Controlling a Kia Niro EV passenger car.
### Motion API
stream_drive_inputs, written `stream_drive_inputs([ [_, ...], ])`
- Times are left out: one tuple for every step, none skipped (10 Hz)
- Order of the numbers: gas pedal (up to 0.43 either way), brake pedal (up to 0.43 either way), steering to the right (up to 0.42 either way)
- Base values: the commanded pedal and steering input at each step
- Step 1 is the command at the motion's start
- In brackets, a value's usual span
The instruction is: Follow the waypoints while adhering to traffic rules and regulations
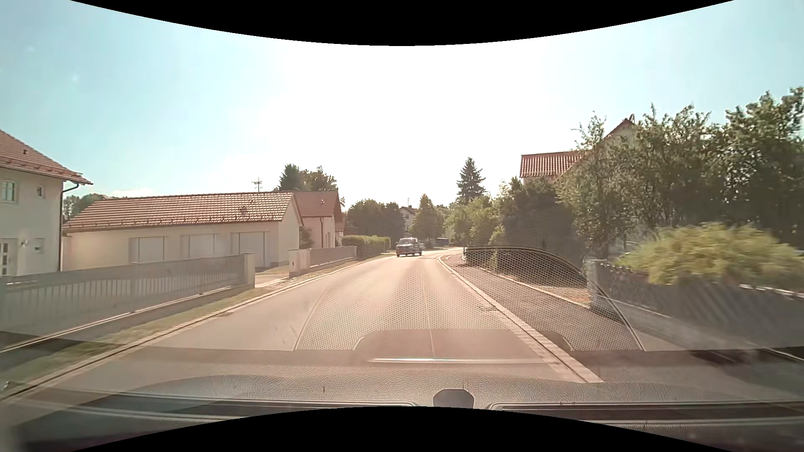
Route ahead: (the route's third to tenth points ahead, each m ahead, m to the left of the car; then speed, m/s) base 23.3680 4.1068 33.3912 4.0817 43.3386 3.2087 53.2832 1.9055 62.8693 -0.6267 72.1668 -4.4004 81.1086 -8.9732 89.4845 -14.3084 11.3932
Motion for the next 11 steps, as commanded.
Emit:
stream_drive_inputs([
  [0.028,0.006,-0.001],
  [0.008,0.006,-0.004],
  [0.0,0.006,-0.005],
  [0.0,0.006,-0.005],
  [0.0,0.006,-0.004],
  [0.0,0.006,-0.005],
  [0.0,0.006,-0.005],
  [0.0,0.006,-0.005],
  [0.0,0.006,-0.005],
  [0.0,0.006,-0.005],
  [0.02,0.006,-0.005],
])
